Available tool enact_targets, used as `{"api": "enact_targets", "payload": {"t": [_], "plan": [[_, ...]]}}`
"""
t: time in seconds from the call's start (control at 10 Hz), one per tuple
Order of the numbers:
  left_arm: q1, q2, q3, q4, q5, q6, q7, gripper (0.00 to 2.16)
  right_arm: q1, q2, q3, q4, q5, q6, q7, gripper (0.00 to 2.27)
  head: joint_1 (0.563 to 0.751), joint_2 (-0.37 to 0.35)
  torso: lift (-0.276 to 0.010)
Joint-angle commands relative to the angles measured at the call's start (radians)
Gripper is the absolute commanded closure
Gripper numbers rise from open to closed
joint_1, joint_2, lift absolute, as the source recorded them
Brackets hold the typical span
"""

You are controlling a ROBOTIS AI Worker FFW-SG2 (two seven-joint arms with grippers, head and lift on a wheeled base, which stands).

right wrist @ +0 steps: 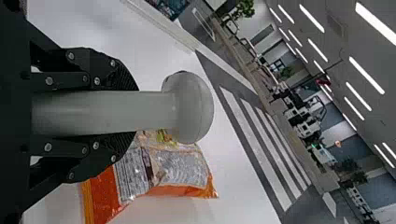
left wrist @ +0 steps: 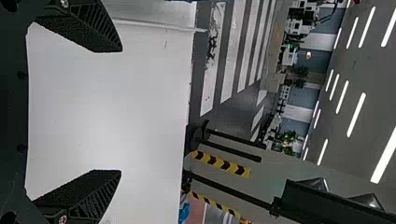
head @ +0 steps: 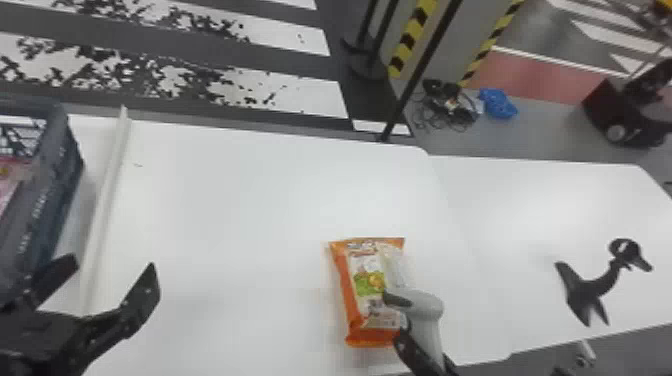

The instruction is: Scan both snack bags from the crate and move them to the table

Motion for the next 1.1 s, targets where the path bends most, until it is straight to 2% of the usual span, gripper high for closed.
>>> {"api": "enact_targets", "payload": {"t": [0.0, 0.1, 0.2, 0.4, 0.5, 0.7, 1.0], "plan": [[-0.005, 0.000, -0.010, 0.005, -0.006, -0.007, 0.011, 0.06, 0.014, 0.001, 0.079, -0.019, 0.076, -0.054, -0.024, 2.24, 0.695, -0.345, -0.087], [-0.008, -0.002, -0.010, 0.002, -0.013, -0.007, 0.014, 0.06, 0.026, 0.001, 0.121, -0.019, 0.133, -0.152, -0.085, 2.24, 0.695, -0.303, -0.087], [-0.008, -0.002, -0.009, 0.001, -0.013, -0.007, 0.018, 0.06, 0.041, 0.001, 0.142, -0.019, 0.170, -0.238, -0.149, 2.24, 0.695, -0.290, -0.087], [-0.008, -0.002, -0.006, 0.005, -0.013, -0.016, 0.026, 0.06, 0.063, 0.001, 0.173, -0.018, 0.268, -0.370, -0.287, 2.24, 0.695, -0.287, -0.087], [-0.008, -0.002, -0.006, 0.005, -0.013, -0.019, 0.026, 0.06, 0.066, 0.001, 0.188, -0.006, 0.317, -0.376, -0.333, 2.24, 0.695, -0.297, -0.087], [-0.002, -0.002, -0.004, 0.005, -0.013, -0.025, 0.028, 0.06, 0.063, 0.001, 0.216, 0.050, 0.366, -0.419, -0.382, 2.24, 0.695, -0.299, -0.087], [0.016, 0.000, -0.002, 0.002, -0.013, -0.053, 0.026, 0.06, 0.034, 0.001, 0.227, 0.120, 0.380, -0.431, -0.404, 2.24, 0.695, -0.293, -0.087]]}}
